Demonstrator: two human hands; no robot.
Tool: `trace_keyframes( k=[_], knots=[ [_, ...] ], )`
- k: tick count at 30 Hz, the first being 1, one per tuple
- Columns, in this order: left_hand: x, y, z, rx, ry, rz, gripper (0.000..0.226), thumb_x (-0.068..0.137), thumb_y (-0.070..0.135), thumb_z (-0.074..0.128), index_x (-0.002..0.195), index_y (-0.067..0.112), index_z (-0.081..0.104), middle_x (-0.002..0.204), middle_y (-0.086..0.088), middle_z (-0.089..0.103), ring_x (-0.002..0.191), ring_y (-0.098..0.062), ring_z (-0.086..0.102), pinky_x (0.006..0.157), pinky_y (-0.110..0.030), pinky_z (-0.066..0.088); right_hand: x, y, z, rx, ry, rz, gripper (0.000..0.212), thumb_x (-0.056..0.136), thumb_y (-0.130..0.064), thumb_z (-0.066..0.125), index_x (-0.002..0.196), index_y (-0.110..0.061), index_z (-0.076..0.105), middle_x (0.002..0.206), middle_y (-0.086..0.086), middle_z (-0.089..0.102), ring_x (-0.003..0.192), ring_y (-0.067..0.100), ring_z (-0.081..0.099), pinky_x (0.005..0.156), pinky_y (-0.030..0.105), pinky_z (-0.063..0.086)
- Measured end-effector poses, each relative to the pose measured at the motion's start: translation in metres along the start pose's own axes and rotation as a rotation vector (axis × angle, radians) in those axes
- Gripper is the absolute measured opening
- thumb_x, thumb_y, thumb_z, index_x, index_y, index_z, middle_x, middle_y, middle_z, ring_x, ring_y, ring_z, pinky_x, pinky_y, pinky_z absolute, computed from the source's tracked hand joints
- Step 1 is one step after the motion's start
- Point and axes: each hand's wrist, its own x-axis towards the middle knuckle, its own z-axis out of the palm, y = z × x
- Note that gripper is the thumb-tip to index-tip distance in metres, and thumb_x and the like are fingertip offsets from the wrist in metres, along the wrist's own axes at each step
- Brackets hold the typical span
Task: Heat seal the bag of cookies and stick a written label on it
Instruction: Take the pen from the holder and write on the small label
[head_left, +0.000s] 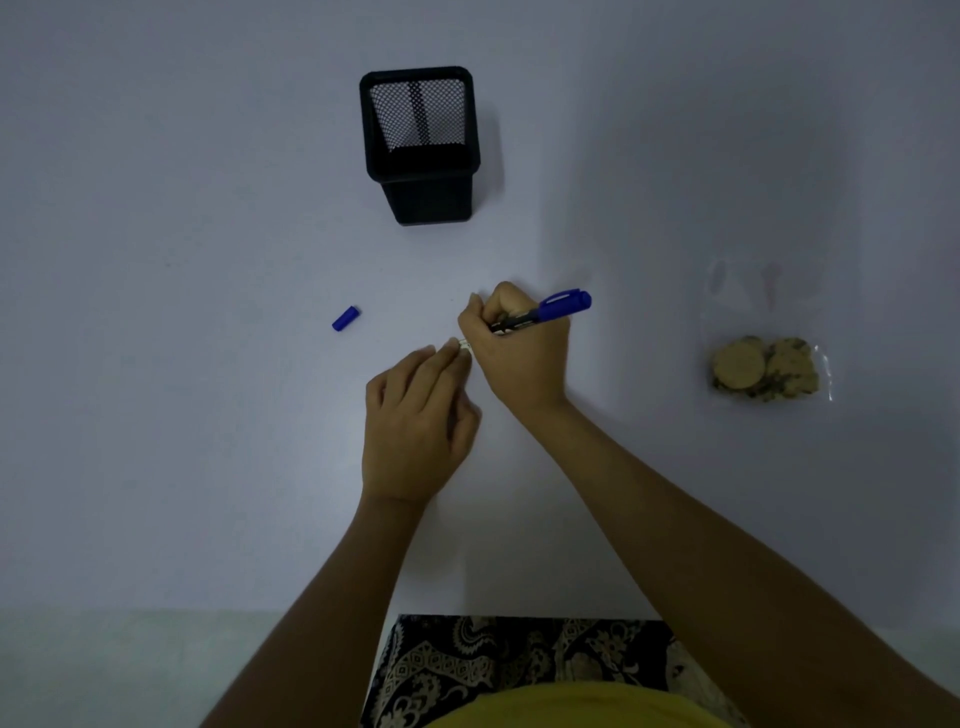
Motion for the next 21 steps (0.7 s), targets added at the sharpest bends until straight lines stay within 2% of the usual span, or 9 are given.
trace_keyframes(
  k=[5,10,14,16,19,21],
  knots=[
    [0.0001,0.0007,-0.0003,0.0,0.007,-0.002,0.038,0.087,0.025,0.058,0.122,0.011,0.061,0.124,-0.006,0.064,0.116,-0.024,0.055,0.098,-0.034,0.036,0.0008,-0.0017,-0.0012,-0.018,0.013,0.001,0.033,0.087,-0.009,0.063,0.06,-0.011,0.043,0.047,-0.006,0.041,0.043,0.012,0.044,0.045,0.011,0.035],
    [0.0004,0.001,-0.0004,-0.001,0.013,0.005,0.038,0.087,0.024,0.059,0.122,0.01,0.061,0.123,-0.007,0.065,0.115,-0.025,0.056,0.097,-0.035,0.037,0.0021,-0.0019,-0.0017,0.016,0.014,0.028,0.033,0.088,-0.012,0.064,0.062,-0.01,0.045,0.049,0.003,0.047,0.045,0.019,0.047,0.044,0.023,0.042],
    [-0.0001,0.0013,-0.0006,0.0,0.012,0.007,0.038,0.087,0.023,0.058,0.122,0.01,0.061,0.123,-0.007,0.065,0.115,-0.025,0.056,0.097,-0.035,0.037,0.0009,-0.0023,-0.002,0.018,0.026,0.01,0.031,0.087,-0.012,0.065,0.062,-0.009,0.047,0.049,0.004,0.049,0.047,0.02,0.049,0.044,0.021,0.042],
    [0.0004,0.002,-0.0008,-0.001,0.014,0.007,0.038,0.087,0.023,0.058,0.122,0.01,0.061,0.123,-0.007,0.065,0.116,-0.025,0.056,0.097,-0.034,0.037,0.0014,-0.0018,-0.0023,0.017,0.05,0.023,0.031,0.086,-0.008,0.063,0.062,-0.01,0.045,0.048,0.001,0.045,0.047,0.019,0.046,0.044,0.022,0.041],
    [0.0009,0.0024,-0.0008,-0.005,0.02,0.008,0.037,0.087,0.022,0.058,0.122,0.009,0.062,0.123,-0.007,0.065,0.115,-0.025,0.057,0.097,-0.034,0.037,0.002,-0.0002,-0.0021,0.025,0.077,0.035,0.033,0.083,0.001,0.061,0.062,-0.013,0.039,0.05,-0.013,0.037,0.047,0.01,0.042,0.044,0.017,0.039],
    [0.0008,0.0016,-0.0007,-0.007,0.022,0.008,0.037,0.087,0.022,0.058,0.121,0.009,0.062,0.123,-0.007,0.065,0.116,-0.024,0.057,0.096,-0.034,0.037,0.0018,-0.0005,-0.0017,0.021,0.065,0.03,0.033,0.082,0.003,0.061,0.062,-0.013,0.039,0.05,-0.014,0.036,0.047,0.009,0.042,0.044,0.015,0.039]
  ],
)
